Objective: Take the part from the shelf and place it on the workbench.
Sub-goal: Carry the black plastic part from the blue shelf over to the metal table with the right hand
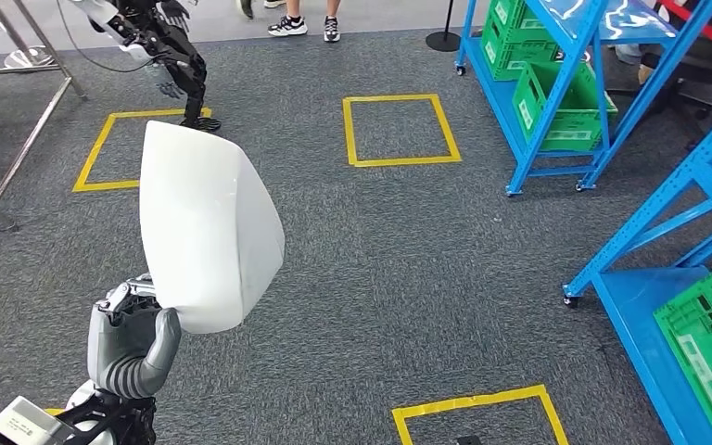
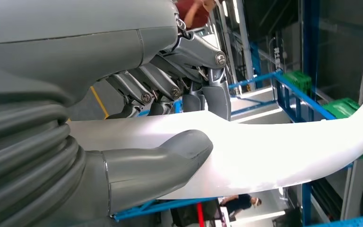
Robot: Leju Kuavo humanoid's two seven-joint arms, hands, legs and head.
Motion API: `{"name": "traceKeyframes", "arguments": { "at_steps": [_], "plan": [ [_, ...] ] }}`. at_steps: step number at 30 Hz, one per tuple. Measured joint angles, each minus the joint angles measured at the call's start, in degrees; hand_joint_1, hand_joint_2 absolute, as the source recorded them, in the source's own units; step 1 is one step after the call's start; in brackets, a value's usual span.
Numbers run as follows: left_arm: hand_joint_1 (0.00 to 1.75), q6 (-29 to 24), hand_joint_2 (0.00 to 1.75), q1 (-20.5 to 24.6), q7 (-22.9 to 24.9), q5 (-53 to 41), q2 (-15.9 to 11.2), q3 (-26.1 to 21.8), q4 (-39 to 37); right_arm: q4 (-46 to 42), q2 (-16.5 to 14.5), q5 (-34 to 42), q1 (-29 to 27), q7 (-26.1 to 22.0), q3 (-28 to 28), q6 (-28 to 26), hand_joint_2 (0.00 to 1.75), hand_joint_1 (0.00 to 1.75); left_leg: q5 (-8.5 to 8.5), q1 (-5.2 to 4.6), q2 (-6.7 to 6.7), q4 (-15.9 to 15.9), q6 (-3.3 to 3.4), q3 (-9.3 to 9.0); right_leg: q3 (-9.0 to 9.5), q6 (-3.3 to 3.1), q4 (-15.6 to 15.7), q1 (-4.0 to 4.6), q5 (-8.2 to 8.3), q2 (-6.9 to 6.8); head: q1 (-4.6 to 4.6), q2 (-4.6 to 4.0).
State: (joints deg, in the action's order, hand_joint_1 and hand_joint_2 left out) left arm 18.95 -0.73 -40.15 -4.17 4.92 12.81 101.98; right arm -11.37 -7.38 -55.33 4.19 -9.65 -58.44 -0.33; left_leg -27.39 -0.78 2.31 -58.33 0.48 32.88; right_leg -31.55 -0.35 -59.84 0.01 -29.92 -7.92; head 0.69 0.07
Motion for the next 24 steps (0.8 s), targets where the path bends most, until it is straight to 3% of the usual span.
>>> {"name": "traceKeyframes", "arguments": {
  "at_steps": [1,3,5,6,7,8,10,12,14,15,16,18,20,21,22,24],
  "plan": [
    [1.75,0.0,1.75,0.0,0.0,0.0,0.1,0.0,0.0,0.0,0.0,-0.1,0.0,0.0,0.0,0.0,0.0,0.0,0.33,0.22,-0.79,0.4,0.32,-0.25,-0.4,0.34,-1.3,-0.11,-0.92,1.59,-0.07,0.0],
    [1.75,-0.1,1.75,0.1,0.0,0.0,0.2,-0.1,0.0,0.0,0.0,-0.2,-0.1,0.0,0.0,0.1,0.0,0.0,0.72,0.54,-2.3,0.8,0.69,-0.44,-2.96,0.82,-7.1,-0.39,-4.09,5.91,-0.29,0.0],
    [1.75,-0.2,1.75,0.1,0.0,-0.2,0.3,-0.1,-0.2,0.0,0.0,-0.3,-0.3,-0.1,0.0,0.2,0.0,0.0,0.78,0.62,-4.04,0.6,0.78,-0.26,-6.38,1.05,-13.7,-0.53,-6.49,7.46,-0.39,0.0],
    [1.75,-0.2,1.75,0.2,0.0,-0.4,0.3,-0.1,-0.3,0.0,0.0,-0.4,-0.3,-0.2,0.0,0.2,0.0,0.0,0.78,0.66,-4.99,0.5,0.74,-0.2,-7.12,1.13,-14.7,-0.59,-6.15,7.62,-0.39,0.0],
    [1.75,-0.3,1.75,0.4,0.0,-0.5,0.3,-0.1,-0.5,0.0,0.0,-0.4,-0.3,-0.2,0.0,0.3,0.0,0.0,0.74,0.75,-5.94,0.3,0.64,-0.17,-6.84,1.2,-13.6,-0.68,-4.75,7.76,-0.4,0.0],
    [1.75,-0.3,1.75,0.6,0.0,-0.6,0.3,-0.1,-0.6,0.0,0.0,-0.5,-0.3,-0.3,0.0,0.4,0.0,0.0,0.65,0.88,-6.82,0.0,0.45,-0.14,-5.53,1.29,-10.5,-0.84,-2.58,8.24,-0.41,0.0],
    [1.75,-0.4,1.75,1.2,0.0,-0.7,0.3,-0.2,-0.8,0.0,0.1,-0.5,-0.2,-0.5,0.0,0.5,0.0,0.0,0.35,1.08,-8.38,-0.7,-0.23,0.17,-2.46,1.51,-3.4,-1.28,0.51,10.98,-0.45,0.0],
    [1.75,-0.4,1.75,1.7,0.1,-0.7,0.4,-0.1,-0.8,0.0,0.1,-0.5,-0.1,-0.6,0.1,0.6,0.0,0.0,0.33,1.15,-9.66,-1.1,-1.1,0.79,-1.31,1.37,-0.5,-1.41,1.04,12.67,-0.46,0.0],
    [1.75,-0.4,1.75,1.9,0.1,-0.7,0.5,-0.1,-0.8,0.0,0.1,-0.5,0.1,-0.7,0.1,0.7,0.0,0.0,0.63,1.34,-10.78,-0.9,-1.96,1.27,-1.33,0.61,-0.2,-1.24,1.2,11.49,-0.46,0.0],
    [1.75,-0.4,1.75,1.9,0.1,-0.7,0.5,-0.1,-0.8,0.0,0.1,-0.5,0.2,-0.8,0.1,0.7,0.0,0.0,0.52,1.35,-10.21,-1.1,-2.27,1.54,-1.27,0.18,0.0,-1.2,1.3,10.78,-0.43,0.0],
    [1.75,-0.4,1.75,2.0,0.1,-0.7,0.4,-0.1,-0.8,0.0,0.1,-0.5,0.1,-0.9,0.1,0.8,0.0,0.0,-0.11,1.28,-8.82,-2.1,-2.51,2.12,-1.21,-0.26,0.1,-1.19,1.38,10.01,-0.29,0.0],
    [1.75,-0.4,1.75,2.1,0.0,-0.7,0.4,-0.1,-0.8,0.0,0.1,-0.5,0.0,-0.9,0.1,0.8,0.0,0.0,-3.1,1.07,-4.85,-7.5,-2.74,4.77,-1.15,-0.88,0.3,-0.99,1.37,8.32,0.04,0.0],
    [1.75,-0.4,1.75,2.0,0.0,-0.7,0.3,-0.1,-0.8,0.0,0.1,-0.5,-0.2,-1.0,0.1,0.9,0.0,0.0,-6.17,1.1,-3.11,-14.7,-2.85,8.19,-1.17,-1.18,0.3,-0.67,1.25,6.45,0.18,0.0],
    [1.75,-0.4,1.75,1.9,0.0,-0.7,0.3,-0.1,-0.8,0.0,0.1,-0.5,-0.2,-1.0,0.1,0.9,0.0,0.0,-6.48,1.12,-2.89,-16.5,-2.81,8.96,-1.17,-1.26,0.3,-0.55,1.19,5.51,0.18,0.0],
    [1.75,-0.4,1.75,1.8,0.0,-0.7,0.2,-0.1,-0.8,0.0,0.1,-0.6,-0.2,-1.0,0.1,0.9,0.0,0.0,-5.75,1.11,-2.73,-16.1,-2.72,8.64,-1.13,-1.3,0.3,-0.47,1.13,4.63,0.19,0.0],
    [1.75,-0.4,1.75,1.8,0.0,-0.9,0.2,-0.1,-0.7,0.0,0.1,-0.6,-0.1,-1.0,0.1,1.0,0.0,0.0,-2.36,0.94,-1.26,-9.4,-2.31,4.82,-0.87,-1.22,0.3,-0.34,0.95,3.06,0.19,0.0]
  ]
}}
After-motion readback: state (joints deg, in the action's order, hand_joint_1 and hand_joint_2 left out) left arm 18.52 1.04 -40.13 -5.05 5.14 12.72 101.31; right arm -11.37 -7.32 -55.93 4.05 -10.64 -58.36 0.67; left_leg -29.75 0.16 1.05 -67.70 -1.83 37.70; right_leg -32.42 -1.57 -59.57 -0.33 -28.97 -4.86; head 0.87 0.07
